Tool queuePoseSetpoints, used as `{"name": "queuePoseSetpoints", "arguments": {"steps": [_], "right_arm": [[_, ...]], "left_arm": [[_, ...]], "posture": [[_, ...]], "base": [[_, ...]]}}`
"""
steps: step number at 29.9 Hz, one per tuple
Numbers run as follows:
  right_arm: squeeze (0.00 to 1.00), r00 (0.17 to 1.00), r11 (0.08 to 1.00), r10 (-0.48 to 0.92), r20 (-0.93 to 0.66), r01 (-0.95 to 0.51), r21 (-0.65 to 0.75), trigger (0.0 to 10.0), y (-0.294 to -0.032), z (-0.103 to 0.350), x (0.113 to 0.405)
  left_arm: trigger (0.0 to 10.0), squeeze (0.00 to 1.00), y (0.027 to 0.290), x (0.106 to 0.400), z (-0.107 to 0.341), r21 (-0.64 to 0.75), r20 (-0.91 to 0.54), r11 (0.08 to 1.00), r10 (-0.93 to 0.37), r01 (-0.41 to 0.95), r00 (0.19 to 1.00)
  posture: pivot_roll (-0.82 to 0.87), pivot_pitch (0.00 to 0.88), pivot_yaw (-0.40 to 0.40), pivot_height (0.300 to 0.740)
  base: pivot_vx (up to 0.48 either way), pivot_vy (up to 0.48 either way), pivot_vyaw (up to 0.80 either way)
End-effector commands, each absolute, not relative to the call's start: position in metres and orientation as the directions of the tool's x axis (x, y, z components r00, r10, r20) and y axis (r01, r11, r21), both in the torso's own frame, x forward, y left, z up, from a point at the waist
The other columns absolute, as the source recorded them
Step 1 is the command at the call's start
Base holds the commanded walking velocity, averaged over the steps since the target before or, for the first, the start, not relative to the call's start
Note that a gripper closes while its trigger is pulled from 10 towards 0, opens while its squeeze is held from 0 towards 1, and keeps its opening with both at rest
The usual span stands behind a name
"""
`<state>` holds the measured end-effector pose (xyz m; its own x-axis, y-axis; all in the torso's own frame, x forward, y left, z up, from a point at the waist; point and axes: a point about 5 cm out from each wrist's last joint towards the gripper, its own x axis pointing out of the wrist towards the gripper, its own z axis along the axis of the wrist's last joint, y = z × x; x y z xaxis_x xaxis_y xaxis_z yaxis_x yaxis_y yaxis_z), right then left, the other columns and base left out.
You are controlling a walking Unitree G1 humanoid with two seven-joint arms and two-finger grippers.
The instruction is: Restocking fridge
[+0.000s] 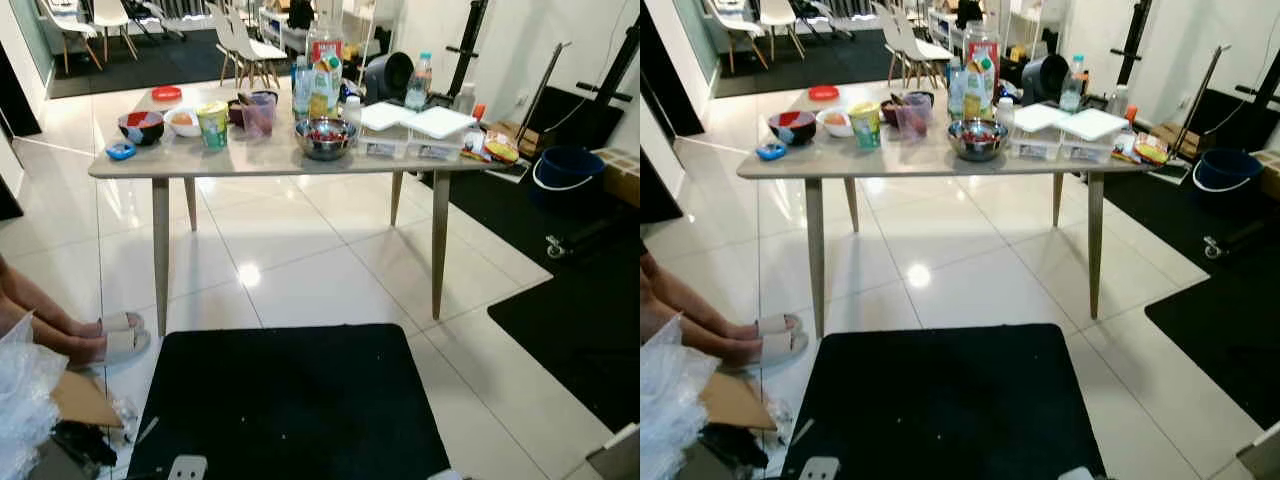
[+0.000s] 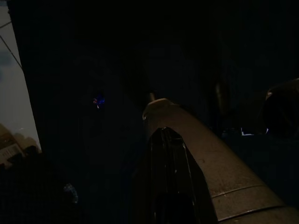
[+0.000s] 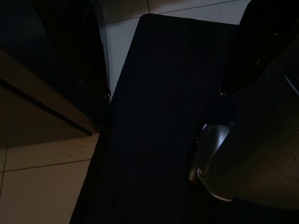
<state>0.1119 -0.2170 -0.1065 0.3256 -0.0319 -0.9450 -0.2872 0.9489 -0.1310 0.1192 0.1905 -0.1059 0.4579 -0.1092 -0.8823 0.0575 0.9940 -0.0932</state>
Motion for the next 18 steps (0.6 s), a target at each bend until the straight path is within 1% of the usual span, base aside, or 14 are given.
{"name": "queuePoseSetpoints", "arguments": {"steps": [1, 18], "right_arm": [[0.0, 0.329, 0.948, -0.023, -0.944, -0.291, -0.125, 10.0, -0.215, -0.1066, 0.1126], [0.0, 0.33, 0.948, -0.021, -0.944, -0.294, -0.124, 10.0, -0.215, -0.1063, 0.1136]], "left_arm": [[10.0, 0.0, 0.191, 0.1117, -0.1083, -0.097, -0.897, 0.993, -0.115, 0.063, 0.427], [10.0, 0.0, 0.1893, 0.1105, -0.1088, -0.103, -0.898, 0.993, -0.12, 0.064, 0.423]], "posture": [[-0.05, 0.0, -0.008, 0.74], [-0.05, 0.0, -0.011, 0.74]], "base": [[0.277, 0.0, 0.0], [0.276, 0.0, 0.0]]}}
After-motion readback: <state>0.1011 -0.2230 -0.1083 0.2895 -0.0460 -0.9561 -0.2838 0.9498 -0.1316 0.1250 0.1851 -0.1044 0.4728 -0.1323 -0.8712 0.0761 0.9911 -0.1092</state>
